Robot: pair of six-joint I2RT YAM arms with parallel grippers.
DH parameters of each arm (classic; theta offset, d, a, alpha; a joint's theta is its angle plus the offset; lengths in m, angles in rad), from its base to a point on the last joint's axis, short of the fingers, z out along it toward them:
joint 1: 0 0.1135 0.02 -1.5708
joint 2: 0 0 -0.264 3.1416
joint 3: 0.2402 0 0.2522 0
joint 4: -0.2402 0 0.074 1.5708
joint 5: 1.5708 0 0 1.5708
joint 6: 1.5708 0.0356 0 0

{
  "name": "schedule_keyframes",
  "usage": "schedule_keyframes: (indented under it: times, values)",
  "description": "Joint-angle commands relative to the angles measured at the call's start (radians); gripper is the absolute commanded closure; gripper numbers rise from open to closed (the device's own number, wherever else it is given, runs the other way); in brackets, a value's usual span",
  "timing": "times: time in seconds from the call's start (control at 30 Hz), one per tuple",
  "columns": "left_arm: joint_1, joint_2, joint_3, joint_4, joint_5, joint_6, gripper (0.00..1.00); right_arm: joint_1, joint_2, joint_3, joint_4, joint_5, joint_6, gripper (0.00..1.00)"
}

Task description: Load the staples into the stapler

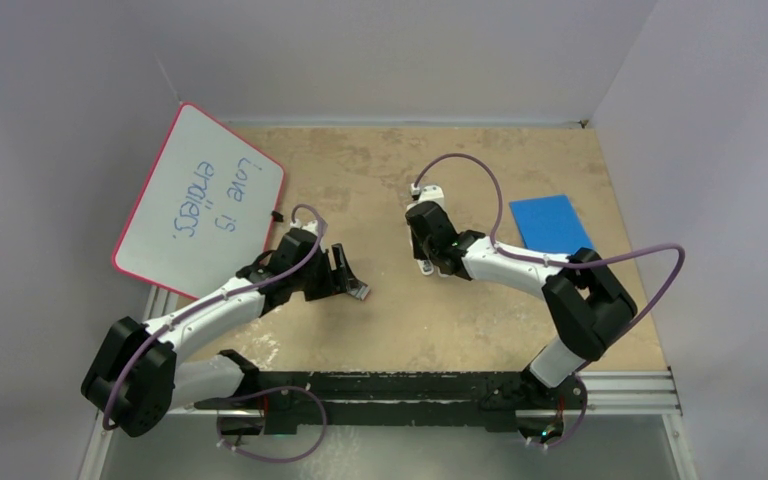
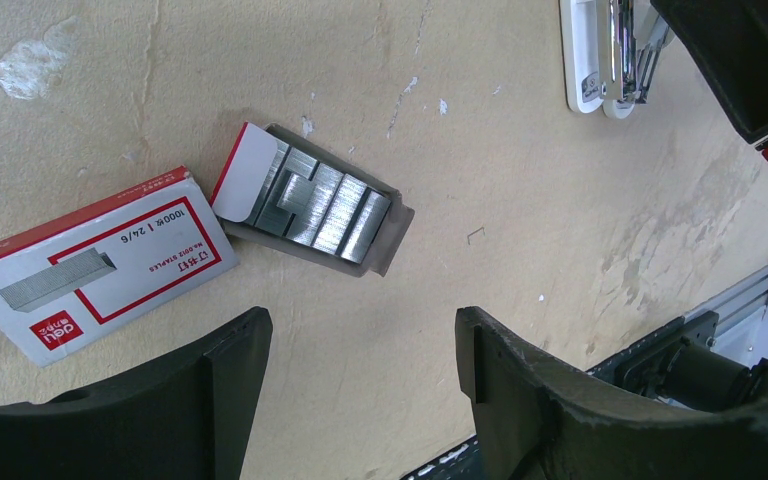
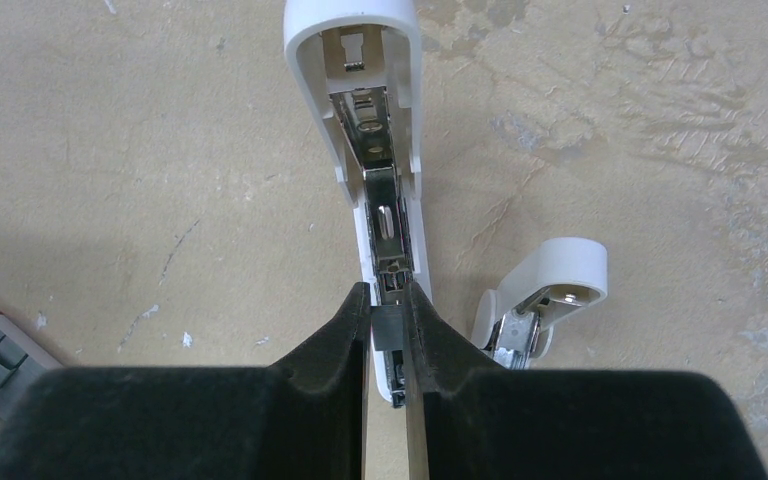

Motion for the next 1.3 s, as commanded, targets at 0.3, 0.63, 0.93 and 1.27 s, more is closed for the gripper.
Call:
schedule_keyframes:
  times: [0.3, 0.63, 0.93, 1.27]
  values:
    - [0.005, -0.001, 0.027, 0.041, 0.008, -0.009, 0.33, -0.007, 0.018, 0.008, 0.004, 0.032, -0.003, 0.86]
    - [0.004, 0.002, 0.026, 0.041, 0.01, -0.009, 0.33, -0.012, 0.019, 0.009, 0.004, 0.039, 0.001, 0.86]
    - [0.004, 0.003, 0.025, 0.042, 0.008, -0.009, 0.33, -0.012, 0.026, 0.003, 0.012, -0.009, -0.012, 0.86]
    - [0.005, 0.004, 0.024, 0.042, 0.008, -0.009, 0.33, -0.012, 0.036, 0.007, 0.004, 0.018, -0.002, 0.86]
